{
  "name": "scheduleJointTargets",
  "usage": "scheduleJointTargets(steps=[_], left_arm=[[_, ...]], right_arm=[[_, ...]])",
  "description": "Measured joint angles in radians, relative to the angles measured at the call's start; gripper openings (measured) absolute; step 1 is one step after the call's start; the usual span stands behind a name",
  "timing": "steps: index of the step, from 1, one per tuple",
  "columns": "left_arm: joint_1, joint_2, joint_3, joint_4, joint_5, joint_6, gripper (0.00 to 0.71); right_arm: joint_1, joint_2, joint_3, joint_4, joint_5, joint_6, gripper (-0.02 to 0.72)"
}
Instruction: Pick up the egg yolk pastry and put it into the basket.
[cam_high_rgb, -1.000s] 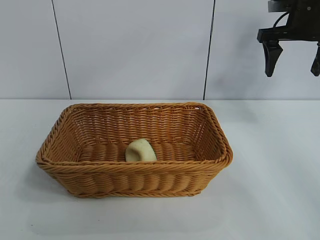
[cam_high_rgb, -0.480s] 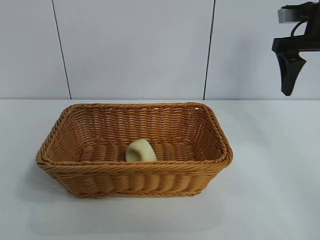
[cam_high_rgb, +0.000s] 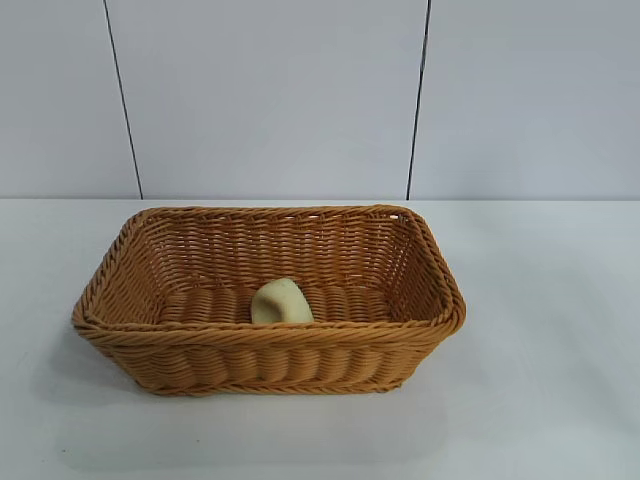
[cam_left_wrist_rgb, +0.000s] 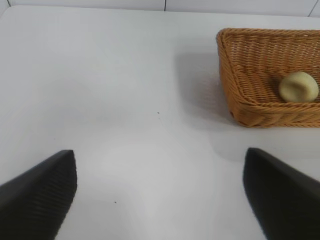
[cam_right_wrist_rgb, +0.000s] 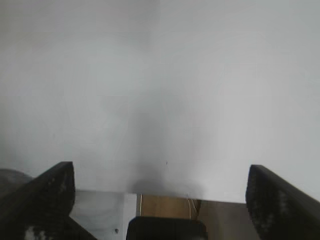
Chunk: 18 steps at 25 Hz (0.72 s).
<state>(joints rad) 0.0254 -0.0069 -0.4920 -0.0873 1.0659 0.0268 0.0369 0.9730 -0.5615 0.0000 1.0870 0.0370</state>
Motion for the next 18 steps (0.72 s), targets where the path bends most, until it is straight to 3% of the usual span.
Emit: scheduleJointTargets(steps=[4,18], left_arm=[[0.000,0.000,0.000,0.000,0.000,0.000,0.696],[0.000,0.000,0.000,0.000,0.000,0.000,0.696]], right_arm=[[0.000,-0.207,0.055,0.005,-0.063,-0.001,0.642],[0.000,-0.761,0.058,0.009,-0.069,-0.004,0.642]])
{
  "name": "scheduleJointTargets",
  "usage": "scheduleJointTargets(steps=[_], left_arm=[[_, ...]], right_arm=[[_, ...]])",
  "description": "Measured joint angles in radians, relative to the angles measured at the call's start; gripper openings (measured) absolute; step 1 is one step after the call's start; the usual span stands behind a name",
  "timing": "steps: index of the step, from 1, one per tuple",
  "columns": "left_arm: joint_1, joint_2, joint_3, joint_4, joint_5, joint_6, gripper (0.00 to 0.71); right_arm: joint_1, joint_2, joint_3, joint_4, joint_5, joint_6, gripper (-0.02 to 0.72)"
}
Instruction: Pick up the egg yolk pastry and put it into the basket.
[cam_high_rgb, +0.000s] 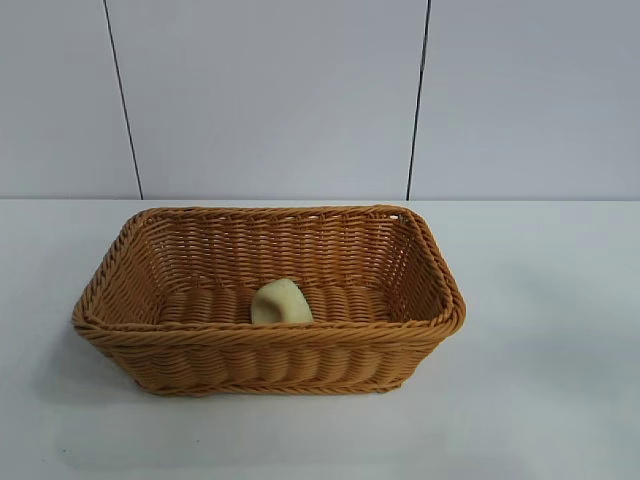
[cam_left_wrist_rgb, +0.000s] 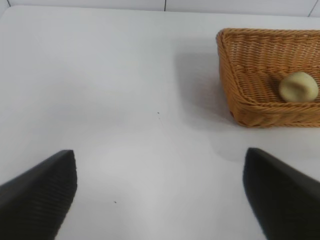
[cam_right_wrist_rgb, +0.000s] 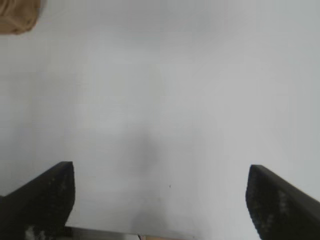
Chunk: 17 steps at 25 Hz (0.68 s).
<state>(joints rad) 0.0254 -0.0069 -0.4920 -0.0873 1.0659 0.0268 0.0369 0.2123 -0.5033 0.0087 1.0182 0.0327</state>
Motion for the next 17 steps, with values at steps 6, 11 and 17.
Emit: scheduleJointTargets(steps=[6,11,17], left_arm=[[0.000,0.000,0.000,0.000,0.000,0.000,0.696],[0.000,0.000,0.000,0.000,0.000,0.000,0.696],[0.000,0.000,0.000,0.000,0.000,0.000,0.696]], right_arm=[[0.000,-0.201,0.003,0.000,0.002,0.000,0.642],[0.000,-0.217,0.003,0.000,0.002,0.000,0.642],[0.000,-0.219,0.003,0.001,0.002,0.000,0.642]])
